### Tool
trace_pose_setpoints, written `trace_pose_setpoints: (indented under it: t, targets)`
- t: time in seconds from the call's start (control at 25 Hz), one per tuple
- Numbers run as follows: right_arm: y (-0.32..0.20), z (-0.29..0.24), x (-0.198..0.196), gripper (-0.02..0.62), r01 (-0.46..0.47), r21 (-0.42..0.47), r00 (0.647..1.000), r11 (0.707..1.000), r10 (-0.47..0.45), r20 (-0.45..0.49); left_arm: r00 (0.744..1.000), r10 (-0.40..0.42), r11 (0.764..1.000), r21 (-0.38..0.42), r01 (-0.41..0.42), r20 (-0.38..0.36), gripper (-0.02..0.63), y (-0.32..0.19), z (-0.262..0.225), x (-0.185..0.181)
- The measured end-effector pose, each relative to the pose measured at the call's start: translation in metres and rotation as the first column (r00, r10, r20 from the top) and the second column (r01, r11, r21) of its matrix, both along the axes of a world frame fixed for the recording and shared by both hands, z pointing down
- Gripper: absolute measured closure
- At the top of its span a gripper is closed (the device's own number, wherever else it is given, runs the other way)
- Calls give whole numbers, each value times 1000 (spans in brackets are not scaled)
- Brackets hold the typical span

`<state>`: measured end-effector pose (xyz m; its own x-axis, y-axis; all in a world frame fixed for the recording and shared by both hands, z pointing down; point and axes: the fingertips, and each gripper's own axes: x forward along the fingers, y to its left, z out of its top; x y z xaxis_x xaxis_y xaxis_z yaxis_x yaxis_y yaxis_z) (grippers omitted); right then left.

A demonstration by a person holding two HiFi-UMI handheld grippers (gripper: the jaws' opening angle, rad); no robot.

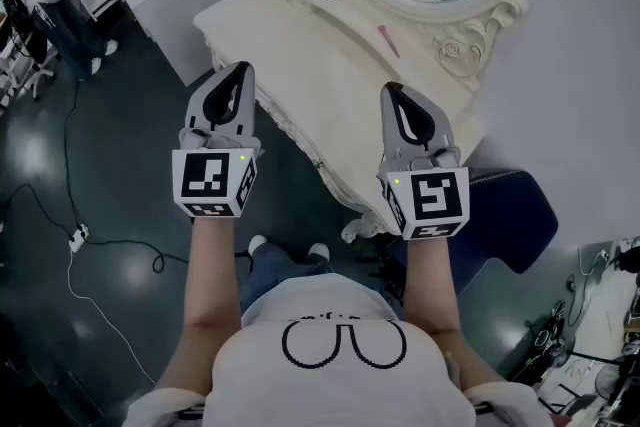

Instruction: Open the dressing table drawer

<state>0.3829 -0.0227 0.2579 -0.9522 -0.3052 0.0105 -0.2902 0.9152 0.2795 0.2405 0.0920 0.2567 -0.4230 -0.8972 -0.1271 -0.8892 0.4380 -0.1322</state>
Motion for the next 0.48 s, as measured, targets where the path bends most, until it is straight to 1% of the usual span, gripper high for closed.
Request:
trace_pose_setpoints:
  t: [0.24,0.48]
  targets:
    - [-4,6,13,594,21,-10,1000,1000,-21,-3,1000,-15,1000,-4,14,-3,607,-2,6,16]
    - [-13,14,10,594,23,-23,1000,999,-23,1,1000,-14,1000,-16,14,-3,607,-9,14,12]
